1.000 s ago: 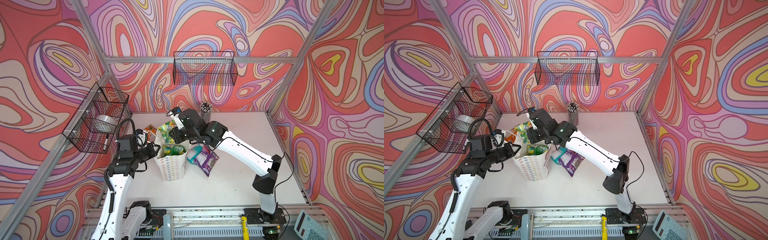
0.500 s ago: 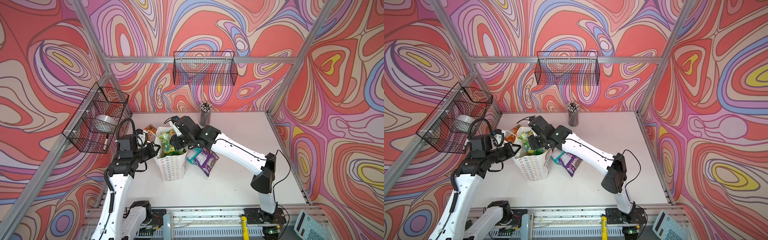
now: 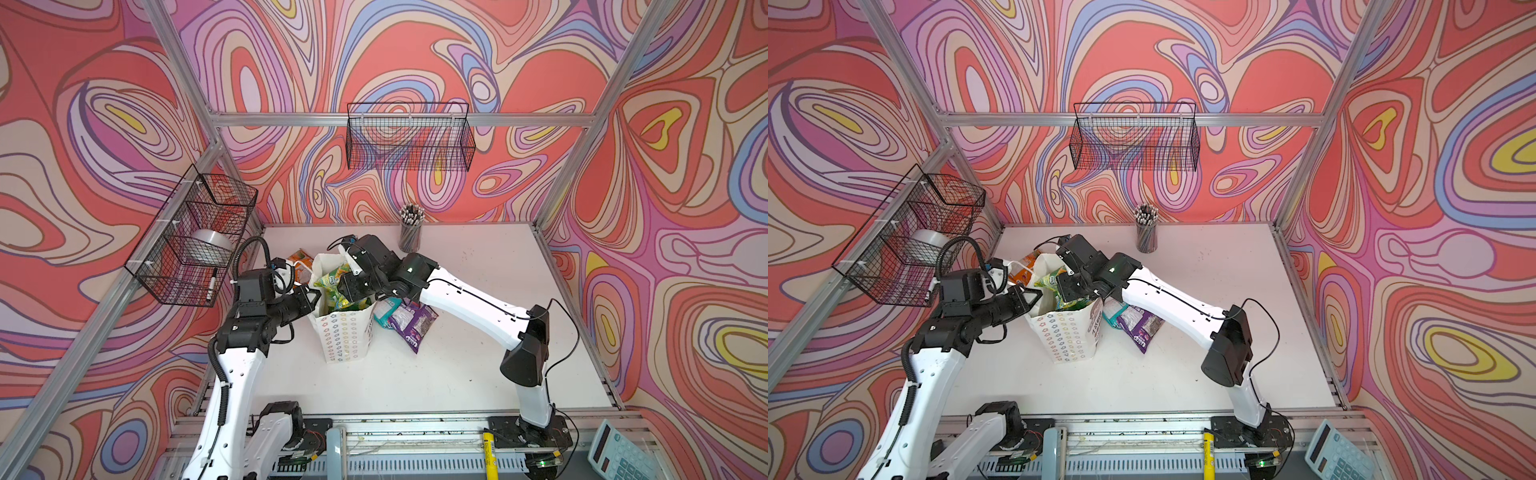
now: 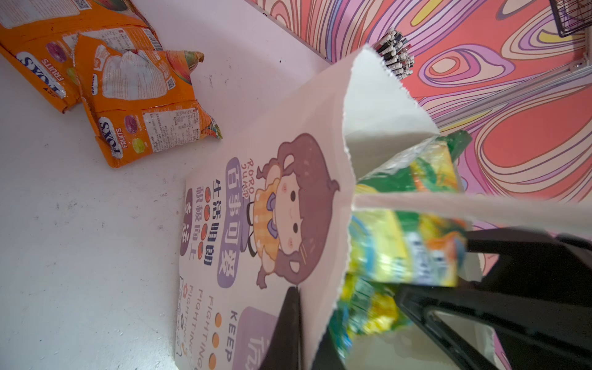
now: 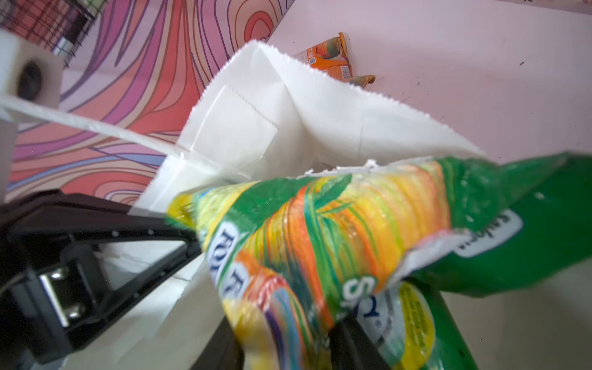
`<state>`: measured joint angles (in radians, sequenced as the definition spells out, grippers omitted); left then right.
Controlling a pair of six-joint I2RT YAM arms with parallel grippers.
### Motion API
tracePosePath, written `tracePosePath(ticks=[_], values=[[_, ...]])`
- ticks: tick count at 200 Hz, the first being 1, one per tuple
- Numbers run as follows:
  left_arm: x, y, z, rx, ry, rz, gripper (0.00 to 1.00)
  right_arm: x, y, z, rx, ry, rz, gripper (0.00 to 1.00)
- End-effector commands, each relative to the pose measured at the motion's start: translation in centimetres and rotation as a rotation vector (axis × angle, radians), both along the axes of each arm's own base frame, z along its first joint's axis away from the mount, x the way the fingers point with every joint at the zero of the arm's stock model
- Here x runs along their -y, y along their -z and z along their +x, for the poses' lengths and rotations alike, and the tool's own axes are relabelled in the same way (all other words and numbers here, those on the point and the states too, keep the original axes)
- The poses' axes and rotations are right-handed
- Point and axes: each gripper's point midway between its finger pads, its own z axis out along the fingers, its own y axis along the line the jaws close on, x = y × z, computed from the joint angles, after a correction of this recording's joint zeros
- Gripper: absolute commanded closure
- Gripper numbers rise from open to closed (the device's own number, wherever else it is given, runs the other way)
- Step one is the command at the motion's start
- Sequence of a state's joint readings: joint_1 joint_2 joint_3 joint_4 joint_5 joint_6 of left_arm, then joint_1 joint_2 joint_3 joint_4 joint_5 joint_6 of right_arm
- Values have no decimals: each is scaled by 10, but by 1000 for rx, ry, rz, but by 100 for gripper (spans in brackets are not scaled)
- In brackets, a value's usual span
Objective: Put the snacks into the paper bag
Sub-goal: 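Lower the green bag into the paper bag and open the right gripper, then raise the right gripper out of the paper bag and draw it back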
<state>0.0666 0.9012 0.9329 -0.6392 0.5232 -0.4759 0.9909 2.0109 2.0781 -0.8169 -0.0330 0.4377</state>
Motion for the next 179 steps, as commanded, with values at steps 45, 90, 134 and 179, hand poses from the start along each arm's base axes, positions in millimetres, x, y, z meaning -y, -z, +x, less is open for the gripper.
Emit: tracePosePath(ticks=[45, 90, 134, 179], values=[[-1, -1, 1, 12, -2, -5, 100, -23, -66, -28, 161, -135, 97, 42], [-1, 1, 2, 5, -4, -2, 100, -20, -114, -29, 277, -115, 121, 33], [-2, 0, 1, 8, -5, 0, 100, -1, -136, -18, 353, -32, 89, 29], [0, 1, 2, 3, 1, -7, 100, 60, -178, -9, 488, 139, 22, 5]])
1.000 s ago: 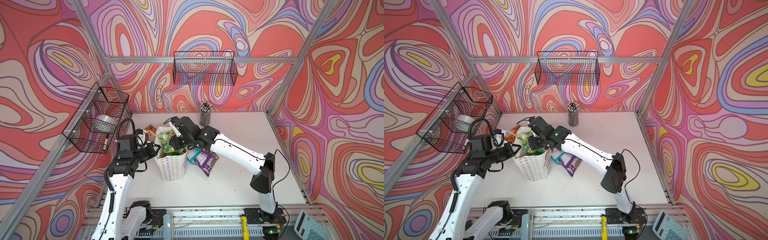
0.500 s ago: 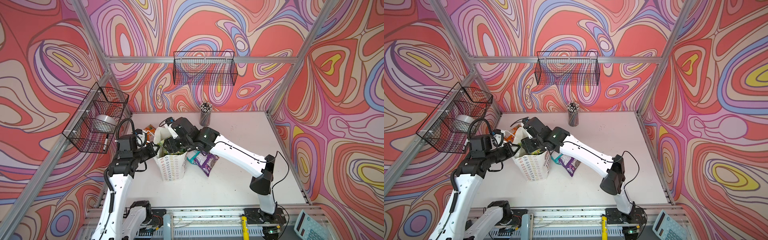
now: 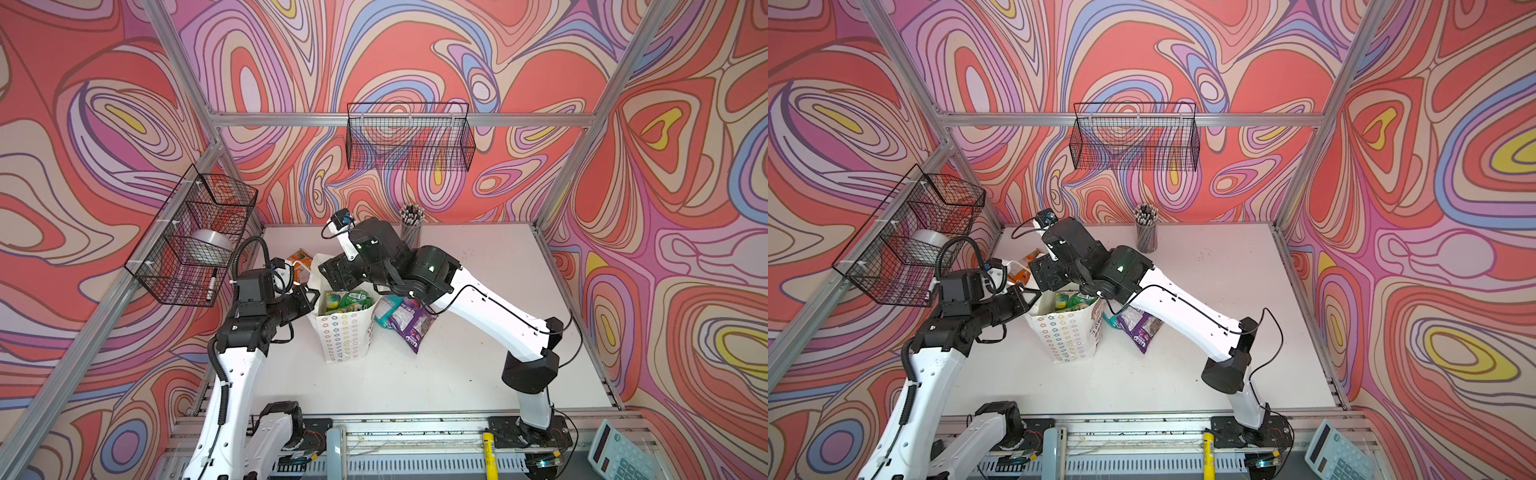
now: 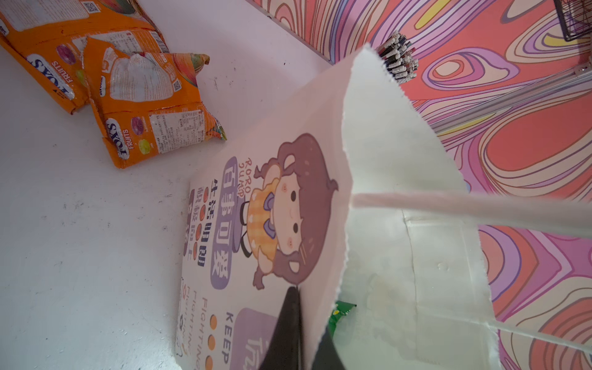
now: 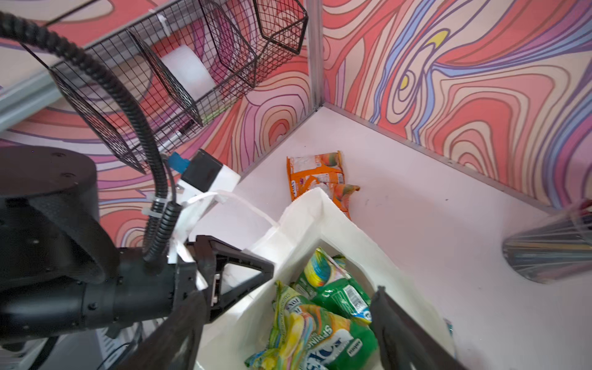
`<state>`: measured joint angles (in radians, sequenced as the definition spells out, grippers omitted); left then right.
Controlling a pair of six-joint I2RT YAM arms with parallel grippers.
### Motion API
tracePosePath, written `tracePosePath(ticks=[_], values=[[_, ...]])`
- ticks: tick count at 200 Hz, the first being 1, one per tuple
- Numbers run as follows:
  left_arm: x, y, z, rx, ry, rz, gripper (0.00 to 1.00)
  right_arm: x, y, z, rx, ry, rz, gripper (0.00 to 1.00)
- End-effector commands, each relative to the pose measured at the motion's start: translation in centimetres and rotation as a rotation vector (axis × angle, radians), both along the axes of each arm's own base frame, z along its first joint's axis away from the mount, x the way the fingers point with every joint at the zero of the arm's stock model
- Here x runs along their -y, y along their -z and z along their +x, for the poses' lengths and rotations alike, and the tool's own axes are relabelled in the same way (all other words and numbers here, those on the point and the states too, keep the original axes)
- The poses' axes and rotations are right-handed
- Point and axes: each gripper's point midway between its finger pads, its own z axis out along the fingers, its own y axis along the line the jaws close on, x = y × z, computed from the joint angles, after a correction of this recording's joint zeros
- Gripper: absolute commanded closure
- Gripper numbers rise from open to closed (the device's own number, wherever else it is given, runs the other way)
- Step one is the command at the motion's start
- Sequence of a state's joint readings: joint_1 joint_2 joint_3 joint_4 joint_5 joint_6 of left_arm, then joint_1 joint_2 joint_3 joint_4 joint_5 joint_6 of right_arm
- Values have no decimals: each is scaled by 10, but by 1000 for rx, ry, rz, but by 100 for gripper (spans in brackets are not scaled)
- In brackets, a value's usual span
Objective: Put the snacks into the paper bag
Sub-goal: 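Raise the right gripper out of the paper bag and draw it back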
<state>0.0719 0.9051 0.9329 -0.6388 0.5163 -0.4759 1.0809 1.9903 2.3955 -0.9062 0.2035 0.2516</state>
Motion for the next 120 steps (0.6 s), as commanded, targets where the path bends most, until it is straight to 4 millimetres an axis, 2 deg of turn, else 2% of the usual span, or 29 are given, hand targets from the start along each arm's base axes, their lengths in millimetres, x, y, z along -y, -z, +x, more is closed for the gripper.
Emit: tracePosePath(ticks=[1, 19, 25, 28, 35, 53, 82, 120], values=[[2, -1, 1, 7, 11, -12, 100, 59, -51, 4, 123, 157, -1, 4], [1, 0, 0, 6, 4, -5, 100, 94, -68, 4, 160, 262, 0, 2], [1, 1, 0, 3, 5, -6, 100, 102, -68, 6, 161, 294, -7, 2], [1, 1, 0, -1, 4, -7, 100, 112, -76, 2, 168, 308, 8, 2], [2, 0, 0, 1, 7, -8, 100, 124, -79, 0, 172, 336, 12, 2], [2, 1, 0, 1, 6, -9, 100, 143, -71, -1, 142, 385, 9, 2], [2, 2, 1, -6, 7, -11, 100, 151, -39, 4, 11, 410, 2, 2], [2, 3, 2, -8, 5, -11, 100, 133, -6, 6, -141, 339, 96, 1]])
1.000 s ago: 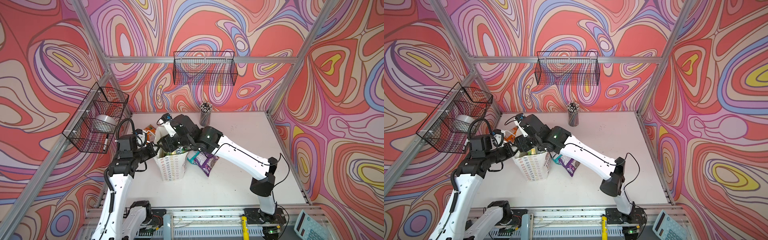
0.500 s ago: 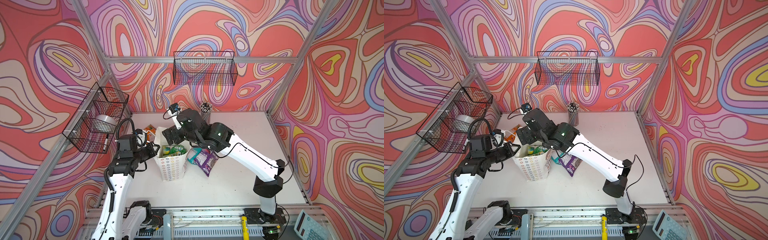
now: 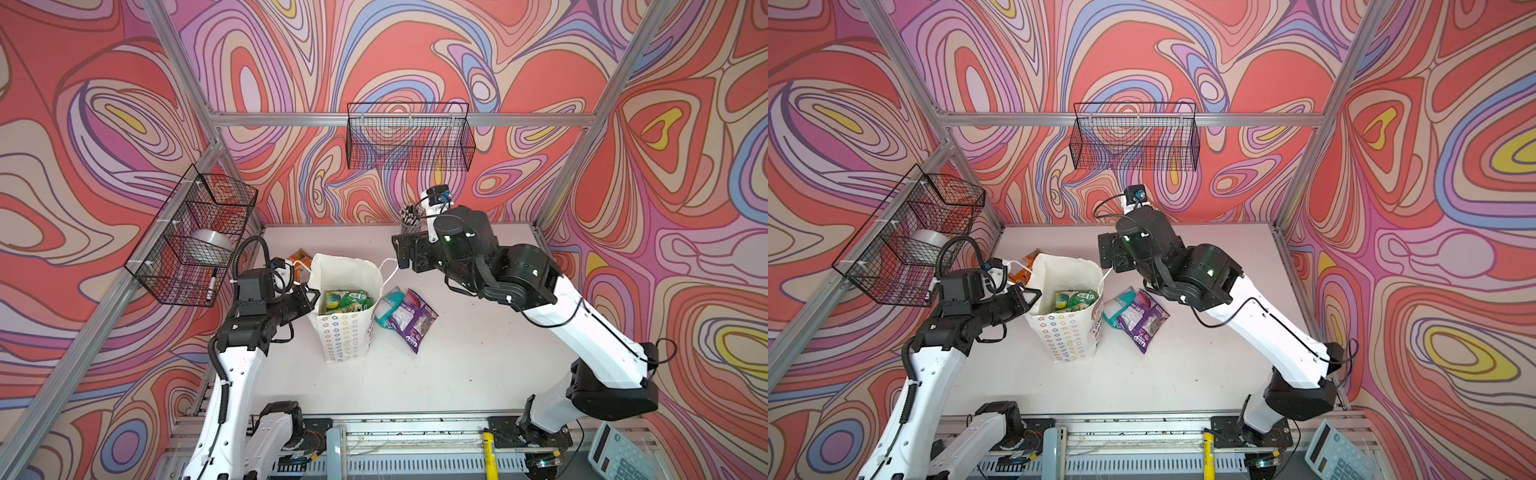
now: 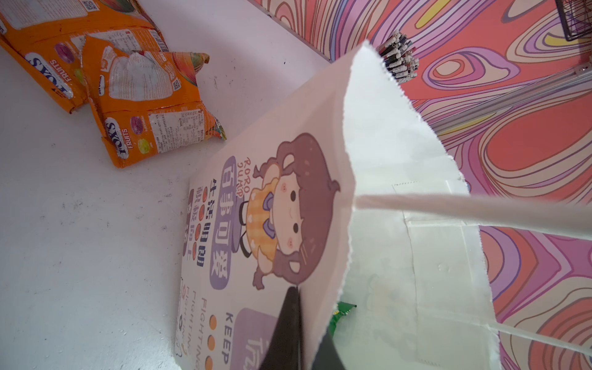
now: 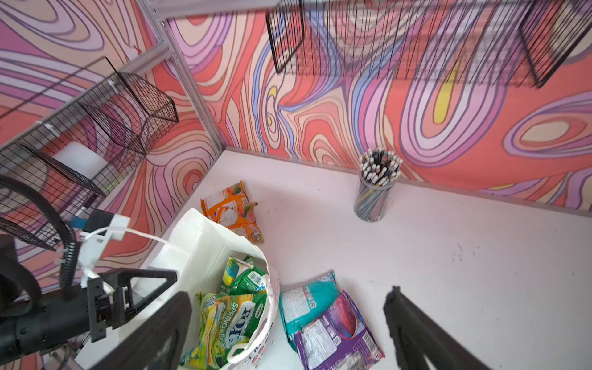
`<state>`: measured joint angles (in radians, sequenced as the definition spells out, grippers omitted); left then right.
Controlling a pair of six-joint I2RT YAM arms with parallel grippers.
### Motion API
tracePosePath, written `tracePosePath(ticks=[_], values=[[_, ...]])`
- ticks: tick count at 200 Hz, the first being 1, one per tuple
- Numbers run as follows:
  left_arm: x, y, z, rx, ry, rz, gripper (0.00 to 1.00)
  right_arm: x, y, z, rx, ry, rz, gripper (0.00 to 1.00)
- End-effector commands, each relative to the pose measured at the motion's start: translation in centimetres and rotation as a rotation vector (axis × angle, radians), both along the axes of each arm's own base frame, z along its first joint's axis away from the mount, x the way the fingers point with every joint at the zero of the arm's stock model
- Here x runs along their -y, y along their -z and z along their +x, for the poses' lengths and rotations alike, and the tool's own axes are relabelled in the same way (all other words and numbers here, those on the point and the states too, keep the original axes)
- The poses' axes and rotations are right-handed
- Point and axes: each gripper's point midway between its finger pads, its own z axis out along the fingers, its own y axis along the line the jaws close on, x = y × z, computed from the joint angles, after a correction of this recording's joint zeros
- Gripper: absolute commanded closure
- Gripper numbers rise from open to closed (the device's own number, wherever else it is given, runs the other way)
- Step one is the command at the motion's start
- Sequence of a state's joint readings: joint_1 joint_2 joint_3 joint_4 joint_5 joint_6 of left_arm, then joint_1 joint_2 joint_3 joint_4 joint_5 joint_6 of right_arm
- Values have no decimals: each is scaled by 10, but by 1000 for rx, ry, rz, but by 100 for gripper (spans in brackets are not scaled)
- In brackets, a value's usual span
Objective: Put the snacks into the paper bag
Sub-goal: 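Raise the right gripper out of the paper bag and draw it back, then grasp the paper bag's handle with the right gripper while the left gripper lifts the bag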
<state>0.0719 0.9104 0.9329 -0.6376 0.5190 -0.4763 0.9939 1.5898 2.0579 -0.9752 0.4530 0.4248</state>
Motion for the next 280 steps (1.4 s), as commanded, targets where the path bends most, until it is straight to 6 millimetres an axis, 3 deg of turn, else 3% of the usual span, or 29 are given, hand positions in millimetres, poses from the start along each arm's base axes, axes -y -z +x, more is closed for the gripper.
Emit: tracePosePath(ticks=[1, 23, 50, 64, 89, 97, 117, 136, 158, 171, 174, 186, 196, 200, 211, 220, 249, 280], values=[[1, 2, 1, -5, 3, -9, 100, -21, 36, 2, -137, -50, 68, 2], [2, 2, 1, -8, 7, -13, 100, -32, 53, 7, -204, -83, 118, 3], [1, 1, 1, -1, 3, -6, 100, -50, 66, 10, -258, -139, 162, 16], [1, 2, 1, -3, 4, -8, 100, -60, 67, 9, -273, -181, 185, 35], [1, 0, 1, 3, 4, -6, 100, -77, 62, 4, -286, -261, 221, 88], [1, 0, 1, 3, 1, -6, 100, -82, 61, 3, -288, -283, 222, 100], [-1, -1, 1, 6, -7, 3, 100, -90, 50, -1, -281, -343, 239, 100], [-2, -9, 5, 13, -26, -11, 100, -94, 26, -1, -221, -386, 253, 100], [4, -62, 5, 94, -22, -66, 100, -88, -12, 9, -157, -407, 300, 100], [2, -101, 2, 179, -48, -58, 100, -75, -43, 13, -105, -412, 343, 100], [2, -110, 1, 195, -54, -54, 100, -78, -37, 21, -116, -406, 336, 100], [5, -142, -4, 257, -52, -48, 100, -63, -56, 28, -82, -386, 364, 100], [14, -163, -6, 292, -25, -56, 100, -48, -66, 36, -52, -351, 374, 100], [21, -169, -6, 303, -5, -61, 100, -35, -81, 32, -17, -335, 390, 100], [39, -184, -4, 337, 46, -69, 100, -9, -97, 35, 32, -279, 403, 100], [61, -190, 0, 351, 99, -68, 100, 14, -106, 38, 72, -220, 405, 100], [134, -181, 21, 298, 252, -41, 100, 84, -119, 39, 154, -18, 385, 100], [215, -176, 31, 304, 389, -83, 100, 138, -120, 25, 224, 172, 354, 100]])
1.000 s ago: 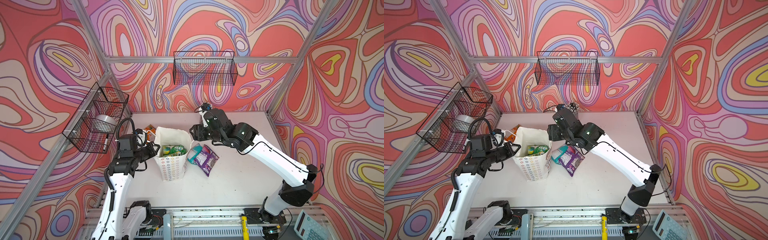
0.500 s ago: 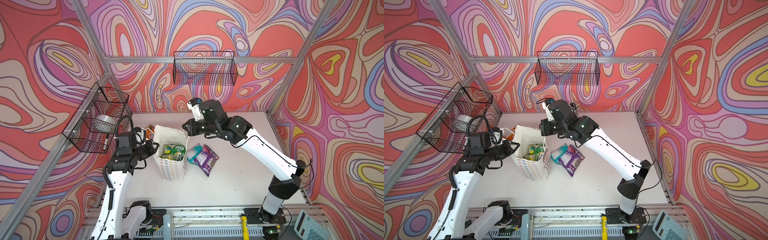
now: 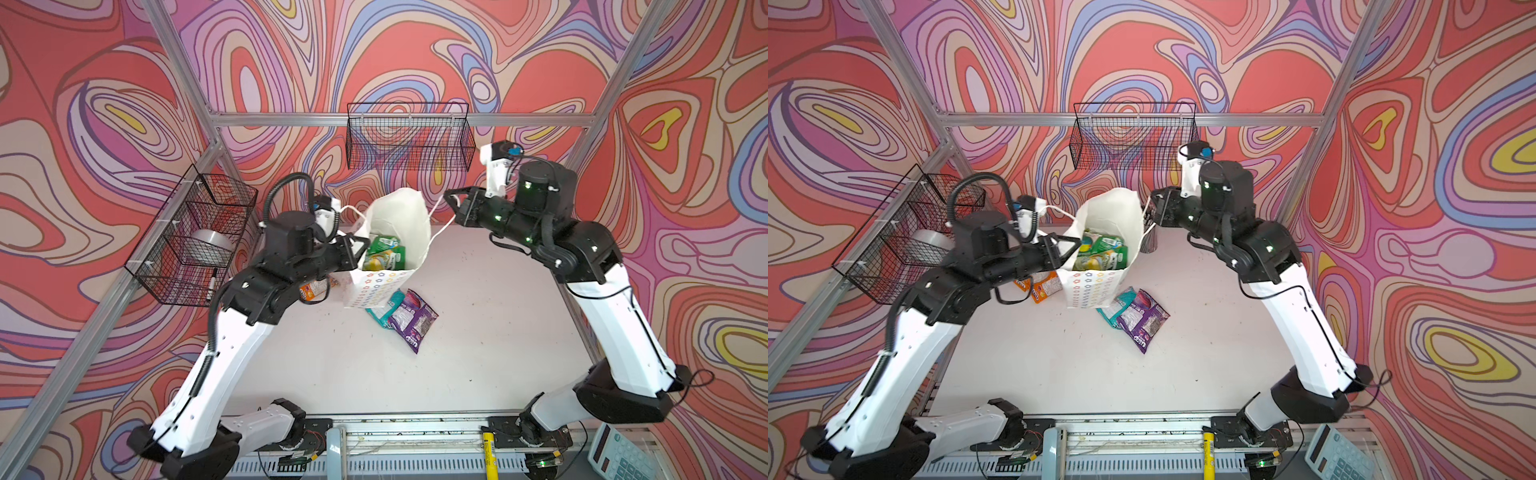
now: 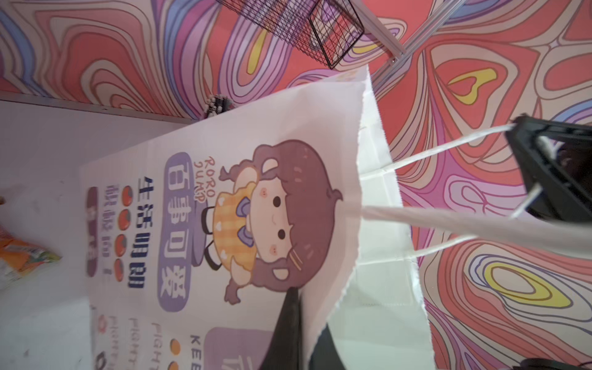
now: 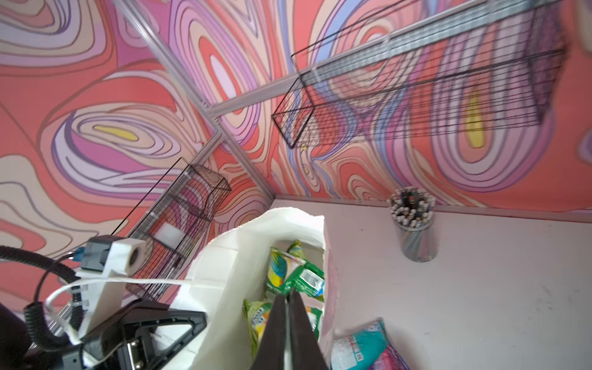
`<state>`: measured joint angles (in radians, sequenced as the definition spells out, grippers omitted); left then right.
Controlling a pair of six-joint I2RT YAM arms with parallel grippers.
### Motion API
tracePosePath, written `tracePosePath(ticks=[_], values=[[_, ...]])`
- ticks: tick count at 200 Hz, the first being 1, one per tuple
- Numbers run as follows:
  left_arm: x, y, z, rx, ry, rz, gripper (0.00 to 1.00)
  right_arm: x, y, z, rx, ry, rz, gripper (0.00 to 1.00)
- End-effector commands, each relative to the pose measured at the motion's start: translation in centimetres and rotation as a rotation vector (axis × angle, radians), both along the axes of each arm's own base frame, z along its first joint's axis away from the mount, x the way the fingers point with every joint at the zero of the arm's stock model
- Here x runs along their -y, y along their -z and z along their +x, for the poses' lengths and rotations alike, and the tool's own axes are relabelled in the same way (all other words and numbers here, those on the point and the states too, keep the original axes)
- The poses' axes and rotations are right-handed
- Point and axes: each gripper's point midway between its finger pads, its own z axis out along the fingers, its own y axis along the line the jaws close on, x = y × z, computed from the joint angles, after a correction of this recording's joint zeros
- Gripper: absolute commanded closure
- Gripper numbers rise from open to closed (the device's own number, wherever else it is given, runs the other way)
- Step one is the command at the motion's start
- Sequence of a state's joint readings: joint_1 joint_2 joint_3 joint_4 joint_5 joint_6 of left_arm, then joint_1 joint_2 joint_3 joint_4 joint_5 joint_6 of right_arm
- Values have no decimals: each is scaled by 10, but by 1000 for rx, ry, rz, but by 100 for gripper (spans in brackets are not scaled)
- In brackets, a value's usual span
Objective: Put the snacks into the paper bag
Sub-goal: 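Grasp the paper bag's handle with the right gripper while the left gripper lifts the bag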
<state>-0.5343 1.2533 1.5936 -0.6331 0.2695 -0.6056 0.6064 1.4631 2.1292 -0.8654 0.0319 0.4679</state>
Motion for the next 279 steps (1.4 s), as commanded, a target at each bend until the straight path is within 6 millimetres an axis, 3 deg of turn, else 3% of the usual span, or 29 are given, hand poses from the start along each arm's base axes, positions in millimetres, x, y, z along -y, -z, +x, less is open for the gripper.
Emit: tracePosePath(ticks=[1, 29, 62, 91, 129, 163, 177, 189, 209, 231, 259, 279], values=[[54, -4, 10, 25, 73, -38, 100, 48, -24, -6, 106, 196, 8, 100], [110, 27, 24, -51, 146, -46, 100, 87, -6, -8, 102, 382, -64, 100], [139, 86, 48, -166, 140, -3, 100, 91, 36, 5, 43, 436, -150, 100], [135, 127, 59, -209, 98, 117, 100, 75, 65, 20, 4, 394, -180, 100], [98, 169, 72, -275, 3, 213, 100, 47, 93, 36, -28, 303, -183, 100], [41, 161, 76, -238, -147, 229, 100, 17, 113, 46, -72, 196, -143, 100], [31, 157, 73, -227, -161, 222, 100, 10, 119, 49, -90, 177, -136, 100], [38, 156, 68, -230, -116, 200, 100, 12, 120, 51, -91, 192, -137, 100], [65, 161, 58, -266, 0, 151, 100, 21, 118, 53, -90, 234, -147, 100], [84, 159, 50, -277, 43, 150, 100, 35, 131, 57, -131, 305, -209, 100], [82, 157, 46, -309, -21, 126, 100, 58, 147, 55, -175, 370, -263, 100], [86, 152, 42, -306, -34, 73, 100, 76, 145, 53, -175, 422, -306, 100]])
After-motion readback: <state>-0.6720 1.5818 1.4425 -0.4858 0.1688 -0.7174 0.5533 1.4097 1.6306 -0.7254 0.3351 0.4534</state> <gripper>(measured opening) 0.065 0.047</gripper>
